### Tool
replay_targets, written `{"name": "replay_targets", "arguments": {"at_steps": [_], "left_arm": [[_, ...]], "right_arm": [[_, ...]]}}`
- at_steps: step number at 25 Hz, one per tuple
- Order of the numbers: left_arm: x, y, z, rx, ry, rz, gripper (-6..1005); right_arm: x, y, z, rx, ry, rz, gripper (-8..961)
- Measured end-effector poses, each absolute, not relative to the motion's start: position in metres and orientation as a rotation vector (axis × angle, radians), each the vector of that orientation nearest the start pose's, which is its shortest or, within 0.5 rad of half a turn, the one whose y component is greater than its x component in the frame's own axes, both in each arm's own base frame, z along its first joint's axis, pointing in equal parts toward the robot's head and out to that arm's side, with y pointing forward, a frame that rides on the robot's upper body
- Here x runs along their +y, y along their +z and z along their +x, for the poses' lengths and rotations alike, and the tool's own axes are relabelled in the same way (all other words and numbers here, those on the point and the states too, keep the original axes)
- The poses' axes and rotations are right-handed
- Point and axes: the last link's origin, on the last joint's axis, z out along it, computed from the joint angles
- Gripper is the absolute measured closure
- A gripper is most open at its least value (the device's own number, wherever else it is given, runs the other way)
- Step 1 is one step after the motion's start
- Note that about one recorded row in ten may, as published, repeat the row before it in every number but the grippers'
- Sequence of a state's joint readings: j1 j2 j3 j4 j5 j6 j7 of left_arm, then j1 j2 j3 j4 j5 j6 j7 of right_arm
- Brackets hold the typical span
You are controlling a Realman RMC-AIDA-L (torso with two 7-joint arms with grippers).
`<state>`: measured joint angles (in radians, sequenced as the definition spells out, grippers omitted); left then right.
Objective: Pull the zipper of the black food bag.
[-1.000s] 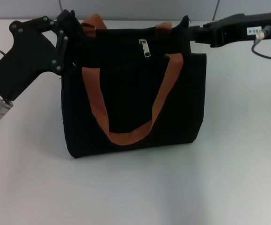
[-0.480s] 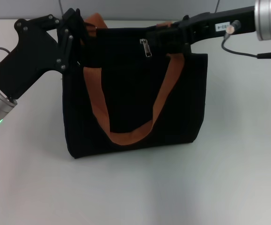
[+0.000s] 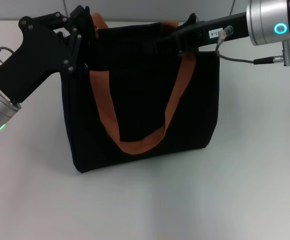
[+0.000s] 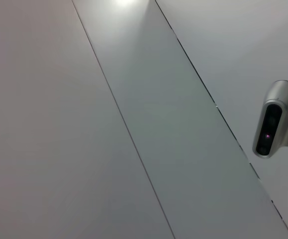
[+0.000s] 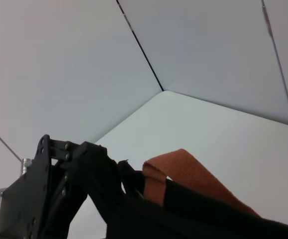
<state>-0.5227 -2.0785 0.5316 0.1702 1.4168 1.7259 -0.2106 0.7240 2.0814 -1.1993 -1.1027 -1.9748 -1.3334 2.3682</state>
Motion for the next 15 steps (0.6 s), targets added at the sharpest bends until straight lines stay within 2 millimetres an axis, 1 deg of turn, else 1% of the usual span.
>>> {"name": "replay_targets", "arguments": {"at_steps": [1,6,9,15], "left_arm": [[0.3132,0.0055,-0.2459,0.253,-1.045,-1.949,974],[0.3128,0.005,-0.2457,0.253,-1.047,-1.953,974],[0.3127,0.005,-0.2455,0.254,-1.048,-1.952,974],[0.3111,0.0058,-0.2456,0.257,-1.056,-1.947,974]], "right_arm": [[0.3932,-0.0081,0.1017,0.964,0.478,-2.766,589],[0.3921,-0.0109,0.0997,0.94,0.468,-2.767,671],[0.3914,-0.01,0.0991,0.933,0.47,-2.766,845],[0.3889,-0.0037,0.1014,0.91,0.45,-2.743,899]]}}
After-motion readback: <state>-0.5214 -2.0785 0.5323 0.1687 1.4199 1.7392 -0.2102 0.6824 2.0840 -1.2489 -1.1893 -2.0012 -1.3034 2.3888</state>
